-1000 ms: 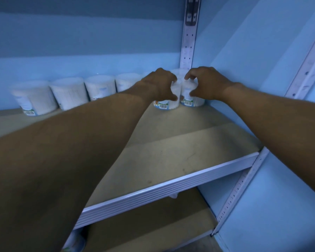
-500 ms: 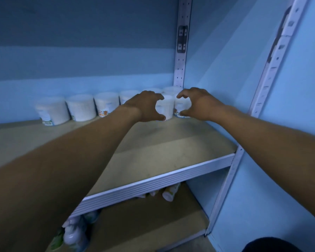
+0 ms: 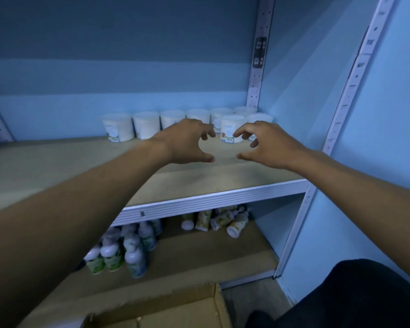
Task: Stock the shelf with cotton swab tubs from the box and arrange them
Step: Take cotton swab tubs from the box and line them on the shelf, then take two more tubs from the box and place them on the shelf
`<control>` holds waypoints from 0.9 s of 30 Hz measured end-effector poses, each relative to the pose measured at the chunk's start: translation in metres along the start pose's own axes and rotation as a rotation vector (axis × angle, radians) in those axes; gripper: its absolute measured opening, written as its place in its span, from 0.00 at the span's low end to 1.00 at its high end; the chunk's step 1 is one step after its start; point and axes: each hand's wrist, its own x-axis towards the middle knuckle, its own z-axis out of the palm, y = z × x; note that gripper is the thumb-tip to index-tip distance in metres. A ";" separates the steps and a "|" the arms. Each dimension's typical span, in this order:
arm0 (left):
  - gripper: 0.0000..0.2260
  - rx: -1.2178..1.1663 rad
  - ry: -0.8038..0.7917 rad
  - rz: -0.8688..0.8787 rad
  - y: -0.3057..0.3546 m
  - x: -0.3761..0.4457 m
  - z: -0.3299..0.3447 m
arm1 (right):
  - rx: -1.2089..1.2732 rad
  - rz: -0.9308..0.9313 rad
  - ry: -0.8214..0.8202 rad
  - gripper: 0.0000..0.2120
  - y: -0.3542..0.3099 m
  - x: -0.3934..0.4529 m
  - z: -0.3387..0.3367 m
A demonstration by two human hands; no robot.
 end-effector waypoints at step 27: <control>0.28 -0.162 -0.408 -0.286 -0.055 -0.282 0.095 | 0.217 -0.169 -0.441 0.21 -0.158 -0.131 0.202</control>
